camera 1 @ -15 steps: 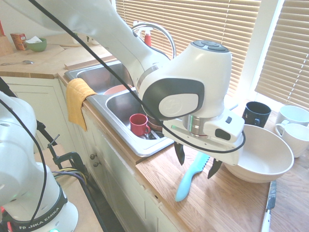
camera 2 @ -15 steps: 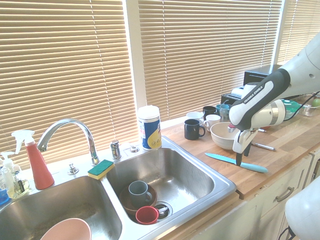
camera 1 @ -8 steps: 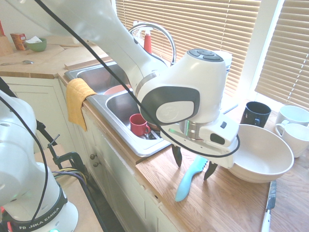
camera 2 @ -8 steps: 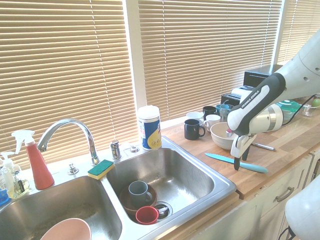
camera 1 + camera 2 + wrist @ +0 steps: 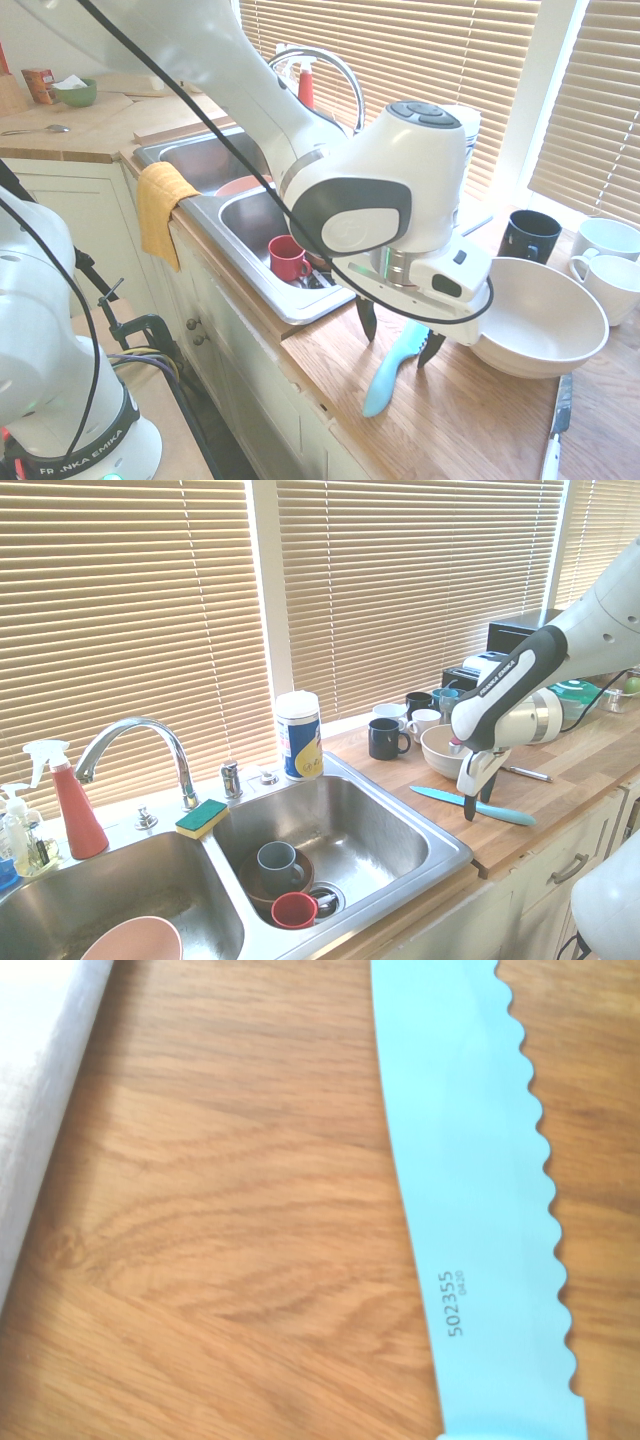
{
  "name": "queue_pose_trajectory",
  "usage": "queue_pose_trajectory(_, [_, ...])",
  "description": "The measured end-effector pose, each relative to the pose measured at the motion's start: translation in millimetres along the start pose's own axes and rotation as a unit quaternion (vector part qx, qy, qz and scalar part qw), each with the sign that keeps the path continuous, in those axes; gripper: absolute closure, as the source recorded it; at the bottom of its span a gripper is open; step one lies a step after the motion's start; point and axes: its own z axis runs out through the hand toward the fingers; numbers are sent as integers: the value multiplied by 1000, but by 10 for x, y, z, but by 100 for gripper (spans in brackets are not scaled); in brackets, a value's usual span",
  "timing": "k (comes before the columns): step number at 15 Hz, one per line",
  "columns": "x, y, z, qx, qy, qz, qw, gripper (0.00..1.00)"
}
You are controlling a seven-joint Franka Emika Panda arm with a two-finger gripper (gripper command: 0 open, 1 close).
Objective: Put the knife into the sink
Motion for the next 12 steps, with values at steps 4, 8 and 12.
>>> queue_pose_trajectory(4, [0,-1,4,2,-1,4,1000,100])
queue_pose_trajectory(8, [-2,-4,5,2,0,5,1000,100])
queue_pose_trajectory(12, [5,4,-5,3,2,8,1000,100])
